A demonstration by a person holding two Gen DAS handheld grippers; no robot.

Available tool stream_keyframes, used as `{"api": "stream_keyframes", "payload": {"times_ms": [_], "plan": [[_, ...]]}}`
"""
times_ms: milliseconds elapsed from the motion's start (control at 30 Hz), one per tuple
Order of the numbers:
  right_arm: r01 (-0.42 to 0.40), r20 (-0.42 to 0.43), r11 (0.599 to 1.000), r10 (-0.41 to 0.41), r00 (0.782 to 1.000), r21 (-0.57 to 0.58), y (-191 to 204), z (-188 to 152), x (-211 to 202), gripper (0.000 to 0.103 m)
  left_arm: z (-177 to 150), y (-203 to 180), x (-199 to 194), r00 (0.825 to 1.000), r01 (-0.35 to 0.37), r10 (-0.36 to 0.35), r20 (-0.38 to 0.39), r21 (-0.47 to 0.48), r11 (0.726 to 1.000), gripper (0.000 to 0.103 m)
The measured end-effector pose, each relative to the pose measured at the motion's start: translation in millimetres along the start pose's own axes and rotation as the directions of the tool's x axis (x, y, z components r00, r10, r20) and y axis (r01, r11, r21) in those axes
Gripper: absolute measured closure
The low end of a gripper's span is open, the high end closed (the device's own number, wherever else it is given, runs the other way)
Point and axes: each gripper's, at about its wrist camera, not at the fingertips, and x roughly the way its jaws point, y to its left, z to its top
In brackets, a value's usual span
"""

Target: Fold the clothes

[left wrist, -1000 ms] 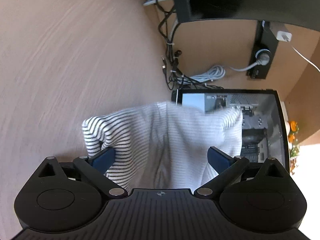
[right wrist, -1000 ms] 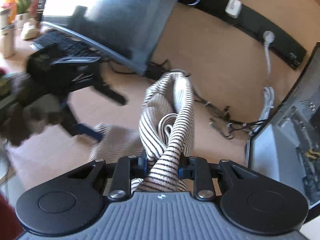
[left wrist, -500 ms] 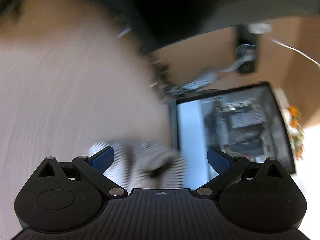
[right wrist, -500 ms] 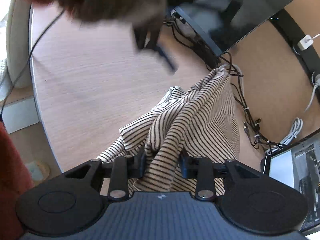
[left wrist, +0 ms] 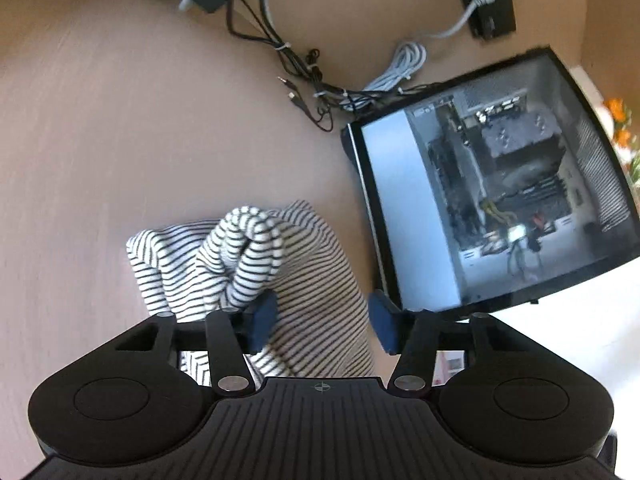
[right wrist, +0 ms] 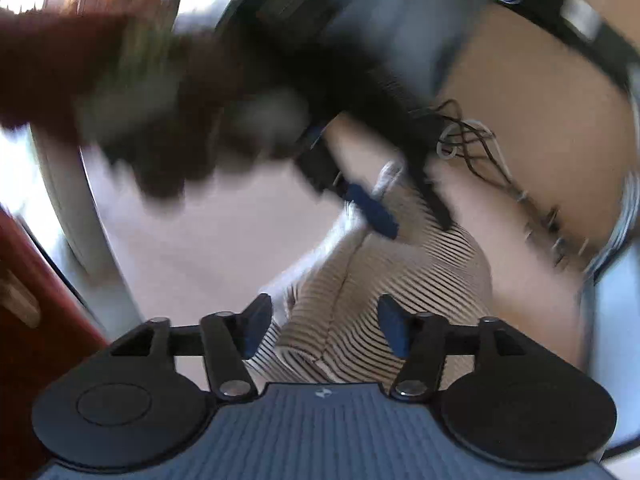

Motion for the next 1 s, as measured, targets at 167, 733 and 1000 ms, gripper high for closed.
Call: {"api": "stream_keyframes", "payload": {"times_ms": [167,733,1000], "plan": [[-0.053,0.154,0.932,-0.004,0.988,0.359,-64,-2,-26,0.028,-2,1,2,1.000,-0.011,0.012,-0.008,0.068,0.998,0.047],[0.130,-0.056,0.964,-0.120,0.991,0.230,-28,-21,37,0.024,4,-6,-11,0.998,0.058,-0.059,0.012,0.055,0.997,0.026],[0.136,-0.053,0.964,-0.127,0.991,0.229,-27,-17,45,0.023,17,-20,-6,0.998,0.018,-0.023,0.051,0.098,0.995,0.024]]}}
